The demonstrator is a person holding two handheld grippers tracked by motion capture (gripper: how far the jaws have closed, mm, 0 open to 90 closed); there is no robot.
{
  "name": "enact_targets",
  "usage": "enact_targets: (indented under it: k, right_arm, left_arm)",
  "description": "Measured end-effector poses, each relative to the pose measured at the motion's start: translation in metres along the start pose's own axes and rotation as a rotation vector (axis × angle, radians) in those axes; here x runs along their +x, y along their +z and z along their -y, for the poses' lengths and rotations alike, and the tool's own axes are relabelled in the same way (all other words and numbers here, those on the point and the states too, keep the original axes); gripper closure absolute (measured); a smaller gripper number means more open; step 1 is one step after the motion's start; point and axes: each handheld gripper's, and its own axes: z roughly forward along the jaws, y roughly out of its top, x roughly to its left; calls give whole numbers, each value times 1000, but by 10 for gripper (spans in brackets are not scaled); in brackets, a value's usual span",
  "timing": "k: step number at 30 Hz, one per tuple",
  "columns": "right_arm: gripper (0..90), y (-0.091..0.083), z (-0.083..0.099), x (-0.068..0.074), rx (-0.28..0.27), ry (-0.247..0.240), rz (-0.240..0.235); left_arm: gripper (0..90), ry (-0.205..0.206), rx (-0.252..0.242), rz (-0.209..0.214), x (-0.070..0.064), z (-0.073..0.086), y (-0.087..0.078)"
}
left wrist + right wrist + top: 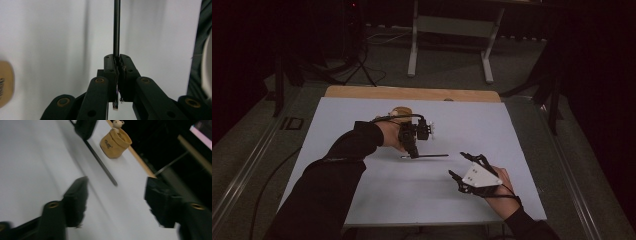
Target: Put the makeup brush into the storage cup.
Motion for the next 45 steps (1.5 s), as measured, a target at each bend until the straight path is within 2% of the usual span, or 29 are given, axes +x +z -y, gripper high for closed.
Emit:
enact_targets:
  k: [1, 2, 3, 5, 7, 8, 11, 12, 14, 20, 25, 32, 36, 43, 45]
  right_arm:
    - [445, 1, -3, 4, -1, -40, 7]
    - [479, 3, -5, 7, 7, -81, 13]
    - [516, 5, -7, 10, 19, -125, 19]
    - [537, 12, -12, 16, 47, -183, 12]
    - [562, 17, -15, 21, 60, -218, 9]
    - [567, 20, -18, 24, 71, -267, 7]
    - [601, 27, -24, 30, 93, -337, 18]
    - [605, 30, -26, 33, 100, -359, 38]
    - [630, 36, -30, 36, 121, -388, 51]
    - [685, 52, -39, 43, 183, -460, 95]
    - [723, 63, -40, 45, 235, -487, 101]
    - [732, 71, -43, 50, 268, -538, 113]
    - [749, 75, -42, 51, 284, -551, 113]
    - [794, 78, -44, 53, 285, -588, 121]
    - [839, 79, -45, 53, 290, -599, 122]
  left_arm:
    - [855, 7, -1, -9, 0, -2, 0]
    - [855, 8, 5, 6, 0, -3, 1]
    - [855, 12, 7, -2, -1, -5, 1]
    - [855, 15, 1, 8, -2, -8, 2]
    - [855, 17, 5, 6, -4, -10, 2]
    - [855, 20, 8, 2, -5, -10, 3]
    - [855, 6, 13, -1, -5, -13, 3]
    - [855, 3, 14, 11, -5, -14, 2]
    - [855, 5, 12, 8, -5, -16, 2]
    - [855, 13, 8, 11, -8, -20, 1]
    - [855, 17, 7, 14, -8, -22, -1]
    - [855, 9, 5, 17, -8, -22, 0]
    - [855, 8, 2, 16, -8, -22, 0]
    - [855, 10, 9, 23, -8, -24, 2]
    - [855, 9, 13, 27, -7, -24, 2]
